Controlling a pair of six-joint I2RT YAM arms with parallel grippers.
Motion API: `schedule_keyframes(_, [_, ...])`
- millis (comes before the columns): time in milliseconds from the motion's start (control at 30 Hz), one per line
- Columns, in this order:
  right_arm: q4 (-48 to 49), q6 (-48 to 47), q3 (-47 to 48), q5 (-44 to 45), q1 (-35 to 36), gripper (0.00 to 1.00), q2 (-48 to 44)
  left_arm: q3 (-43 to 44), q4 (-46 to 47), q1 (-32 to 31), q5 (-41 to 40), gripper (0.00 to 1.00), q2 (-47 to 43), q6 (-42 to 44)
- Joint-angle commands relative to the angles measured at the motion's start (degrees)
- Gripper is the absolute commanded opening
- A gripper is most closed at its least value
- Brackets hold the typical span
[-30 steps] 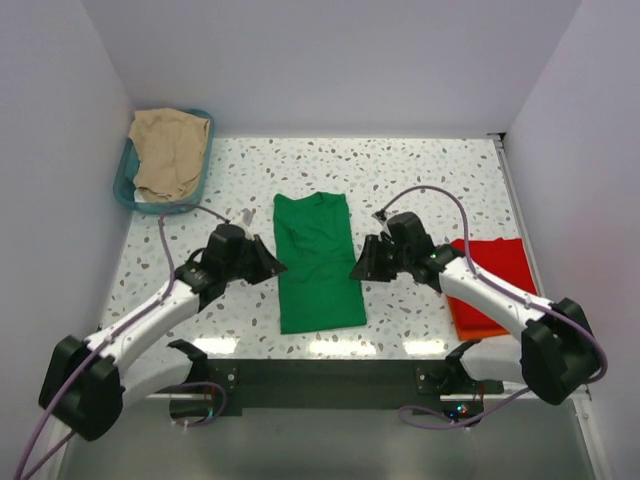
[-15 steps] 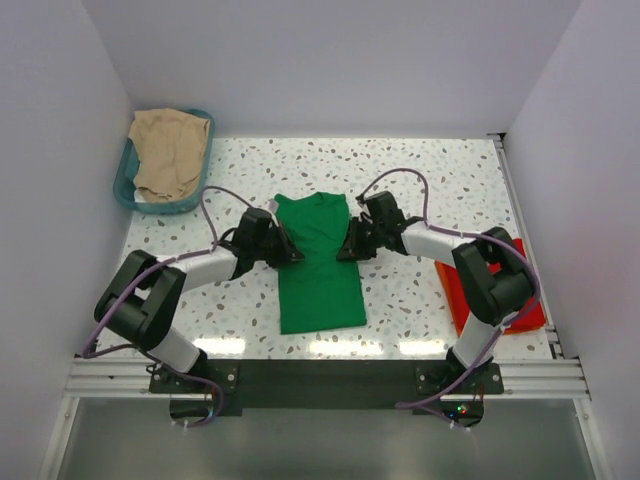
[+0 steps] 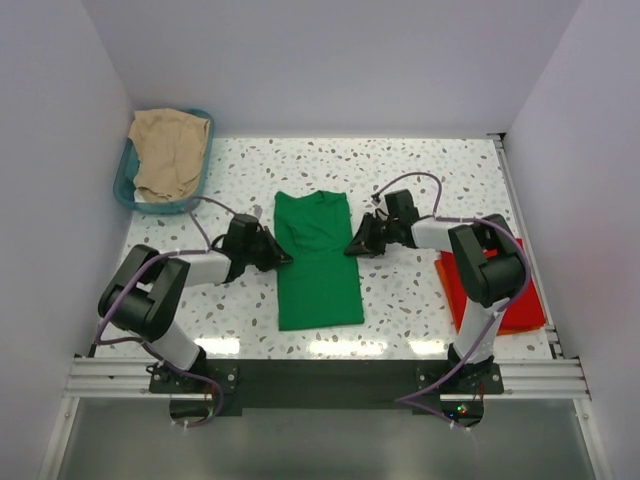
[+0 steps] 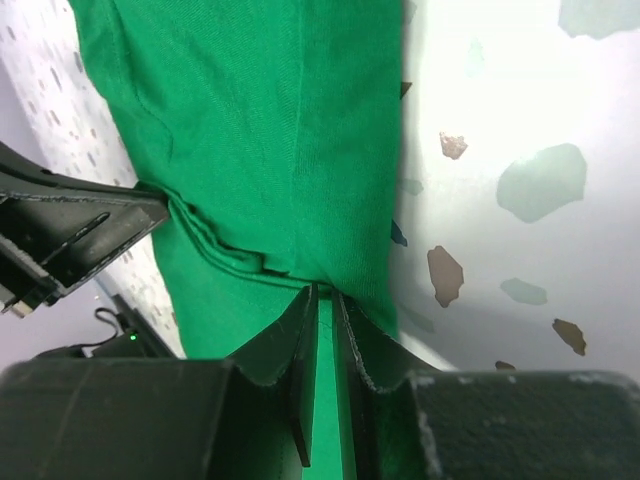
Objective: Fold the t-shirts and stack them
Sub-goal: Fold the tshirt
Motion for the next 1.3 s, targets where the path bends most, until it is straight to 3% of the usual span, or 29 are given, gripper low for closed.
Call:
schedule_keyframes(0, [2.5,1.2,-1.8,-2.6,-1.9,0.16,0.6,-1.7,-2.6,2.5,-2.7,0.0,-1.6,2.2])
schedule_keyframes(167, [2.5,2.9,-4.1,-6.0,-6.4,0.18,-3.2,-1.3,-4.7,5.9,-0.5,0.01,-8.5,4.7])
schedule_keyframes(233, [1.2,2.2,-4.1,-6.0,-6.7,0.19,-6.0,-0.2,-6.0,6.4,0.3,0.08,-11.2,6.0])
schedule_keyframes(367, [-2.0,1.7,-5.2,-5.9,-6.7,0.23,-11.4,0.9,-9.5,6.4,0.7,0.11,-15.2,6.6])
schedule_keyframes(433, [-3.8,0.8,-5.8,-5.0,-6.7,0.28,-14.0,0.0,-12.1,6.4,0.5,0.12,-18.2,6.7])
schedule_keyframes(567, [-8.3,-0.5,-11.0,-2.4,-6.2,0.36,-22.5,-7.0,-13.7,6.0,3.3,0.24,-24.2,5.6])
schedule_keyframes(733, [-13.5,-2.6,-21.5,2.2,-5.5,0.45,-32.4,-13.9,-19.1,2.7,4.0,0.38,-33.7,4.3])
schedule_keyframes(900, [-16.0,-1.4,-28.4,7.2,0.9,0.48,-40.9,-20.0,-21.1,-2.4,4.8,0.47,-40.8,1.7])
schedule_keyframes(1067, [-16.9,1.5,-33.9,9.9,3.6,0.5,-46.4,-23.5,-20.7,-7.6,4.3,0.5,-43.6,-2.7])
schedule_keyframes(1267, [-14.1,4.4,-36.5,9.4,5.1,0.51,-46.6,-25.1,-19.5,-13.7,1.9,0.5,-42.4,-5.7])
